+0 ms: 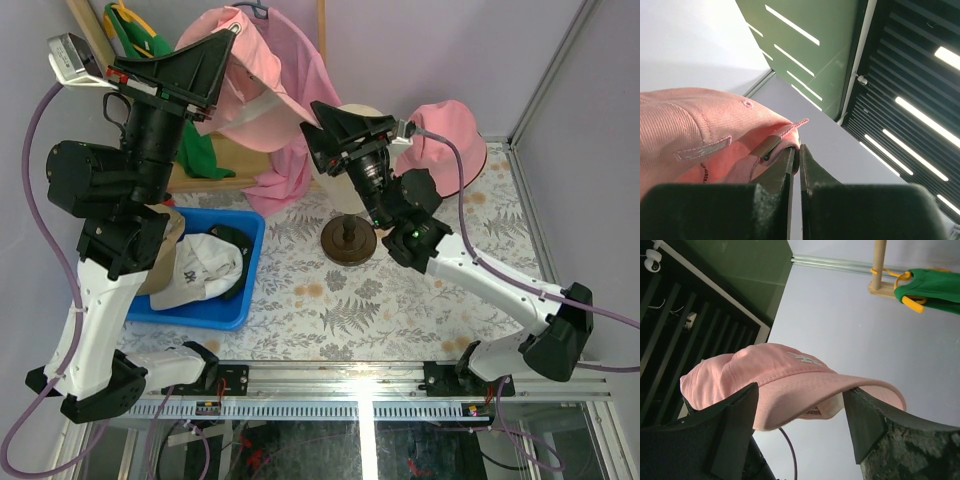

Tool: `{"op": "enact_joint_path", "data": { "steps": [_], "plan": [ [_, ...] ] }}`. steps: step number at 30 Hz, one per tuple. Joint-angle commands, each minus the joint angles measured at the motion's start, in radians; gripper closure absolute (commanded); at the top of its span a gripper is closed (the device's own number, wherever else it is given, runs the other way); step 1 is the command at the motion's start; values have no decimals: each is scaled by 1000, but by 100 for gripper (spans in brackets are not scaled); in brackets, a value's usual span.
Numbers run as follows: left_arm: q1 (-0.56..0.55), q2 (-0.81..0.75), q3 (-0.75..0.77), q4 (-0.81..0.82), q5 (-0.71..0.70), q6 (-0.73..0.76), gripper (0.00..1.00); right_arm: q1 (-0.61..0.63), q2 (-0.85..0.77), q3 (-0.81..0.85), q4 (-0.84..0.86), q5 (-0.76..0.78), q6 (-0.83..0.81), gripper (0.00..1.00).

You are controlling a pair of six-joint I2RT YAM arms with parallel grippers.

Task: Stack the hats
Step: Place the hat on the hat stand.

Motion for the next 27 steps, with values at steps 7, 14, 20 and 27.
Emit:
{"op": "enact_joint_path", "data": {
  "steps": [7, 14, 20, 27],
  "plan": [
    [-4, 54, 73, 97, 162, 21, 100, -59, 59, 71, 188, -176, 152, 26],
    [0, 71, 68, 100, 222, 41, 100, -111, 79, 55, 315, -263, 200, 54],
    [28, 65, 63, 111, 267, 54, 100, -203, 69, 50, 330, -388, 178, 79],
    [78, -11, -84, 144, 333, 58, 100, -377, 98, 74, 368, -630, 150, 100]
  ]
}}
